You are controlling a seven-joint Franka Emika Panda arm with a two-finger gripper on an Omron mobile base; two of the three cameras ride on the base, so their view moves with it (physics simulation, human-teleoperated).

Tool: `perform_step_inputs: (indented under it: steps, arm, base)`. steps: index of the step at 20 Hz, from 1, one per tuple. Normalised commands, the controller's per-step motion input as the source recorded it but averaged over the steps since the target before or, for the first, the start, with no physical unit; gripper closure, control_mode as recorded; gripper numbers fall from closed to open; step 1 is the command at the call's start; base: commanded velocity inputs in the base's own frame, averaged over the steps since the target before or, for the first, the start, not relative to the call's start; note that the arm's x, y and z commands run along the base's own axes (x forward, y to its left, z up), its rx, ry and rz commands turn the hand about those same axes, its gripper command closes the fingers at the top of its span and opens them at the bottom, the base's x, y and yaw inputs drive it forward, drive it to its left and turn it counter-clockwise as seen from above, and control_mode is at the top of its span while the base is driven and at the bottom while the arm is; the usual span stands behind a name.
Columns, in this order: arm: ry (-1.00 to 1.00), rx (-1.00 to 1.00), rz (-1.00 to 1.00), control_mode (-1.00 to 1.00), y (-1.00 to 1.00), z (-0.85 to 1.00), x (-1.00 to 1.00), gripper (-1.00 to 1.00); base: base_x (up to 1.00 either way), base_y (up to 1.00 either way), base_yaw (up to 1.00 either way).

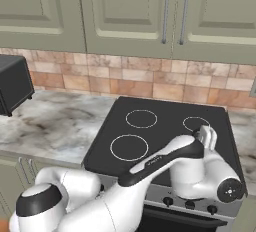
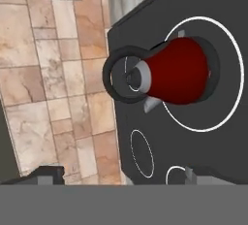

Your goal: The kettle is done boiling. Turn off the stove, then wait for 300 timesteps before moving the kettle to the dining table.

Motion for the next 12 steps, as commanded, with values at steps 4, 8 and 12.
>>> perform_step_inputs:
  steps: [4, 8, 12]
  arm:
    - [0.28, 0.00, -0.08, -1.00, -0.04, 0.00, 0.35, -1.00]
    - [0.25, 0.00, -0.07, -1.00, -0.08, 0.02, 0.37, -1.00]
    - [0.23, 0.00, -0.08, -1.00, -0.12, 0.12, 0.31, -1.00]
  base:
    - [0.00, 0.00, 0.00]
    - [0.00, 0.00, 0.00]
    - [0.00, 0.00, 0.00]
